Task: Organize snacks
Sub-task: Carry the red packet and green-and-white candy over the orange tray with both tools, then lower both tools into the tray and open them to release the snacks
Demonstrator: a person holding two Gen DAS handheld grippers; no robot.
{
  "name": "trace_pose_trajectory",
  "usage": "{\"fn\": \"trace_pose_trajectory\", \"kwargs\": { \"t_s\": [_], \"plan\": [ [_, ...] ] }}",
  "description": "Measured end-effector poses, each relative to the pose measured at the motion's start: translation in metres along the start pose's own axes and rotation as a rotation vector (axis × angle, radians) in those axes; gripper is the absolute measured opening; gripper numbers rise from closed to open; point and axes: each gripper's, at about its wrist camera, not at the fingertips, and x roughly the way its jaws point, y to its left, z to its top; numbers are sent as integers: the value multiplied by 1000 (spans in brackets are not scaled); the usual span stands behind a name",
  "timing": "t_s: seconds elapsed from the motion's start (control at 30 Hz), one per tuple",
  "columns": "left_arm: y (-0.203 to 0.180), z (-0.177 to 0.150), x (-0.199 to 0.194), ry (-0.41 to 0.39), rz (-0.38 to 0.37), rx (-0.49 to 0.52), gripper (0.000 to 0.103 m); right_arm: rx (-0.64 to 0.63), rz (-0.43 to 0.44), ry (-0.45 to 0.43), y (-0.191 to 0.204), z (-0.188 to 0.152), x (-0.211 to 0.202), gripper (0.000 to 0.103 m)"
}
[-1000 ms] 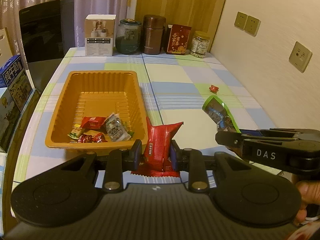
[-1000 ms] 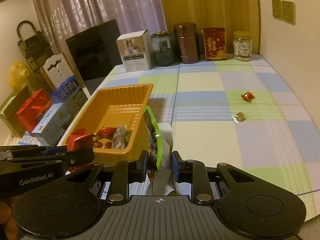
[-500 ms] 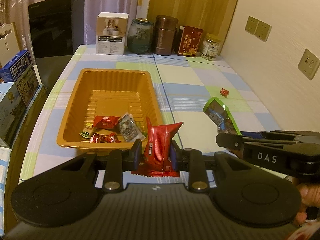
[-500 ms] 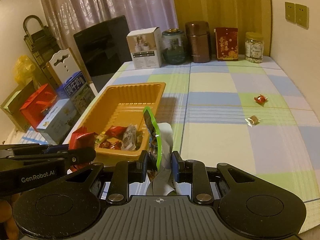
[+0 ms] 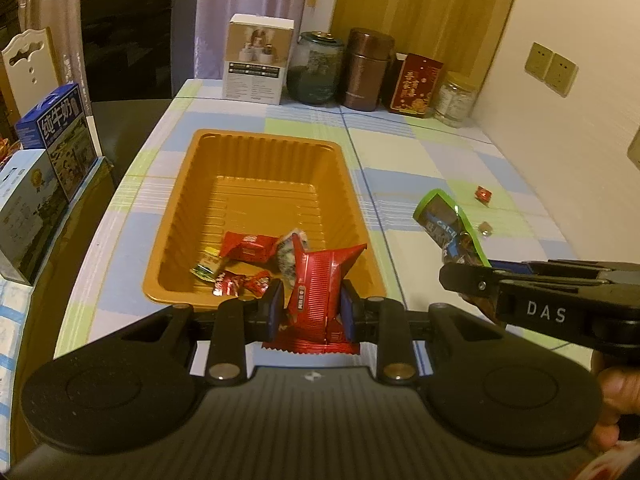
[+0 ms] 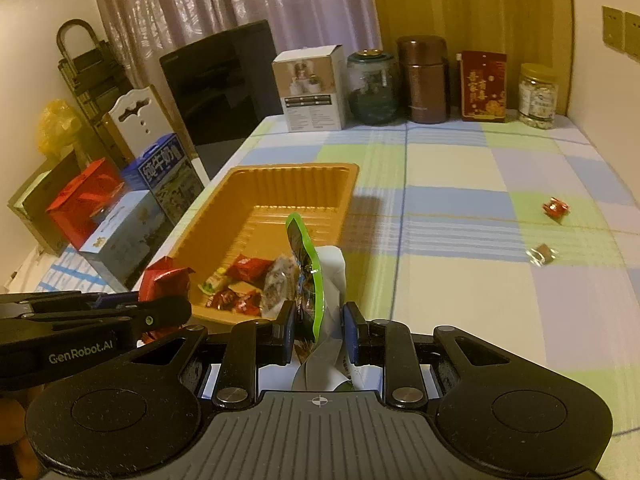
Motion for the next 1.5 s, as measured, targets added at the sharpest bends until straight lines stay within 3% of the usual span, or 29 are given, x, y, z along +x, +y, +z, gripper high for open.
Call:
{"fn": "trace_pose_trajectory", "kwargs": {
  "t_s": [0.53, 1.5],
  "plan": [
    [30, 22, 36, 17, 27, -10, 26, -36, 48, 23, 21, 29, 56, 25],
    [70, 73, 123, 49, 37, 16, 26, -7, 57, 68, 13, 74, 144, 25]
  ]
}}
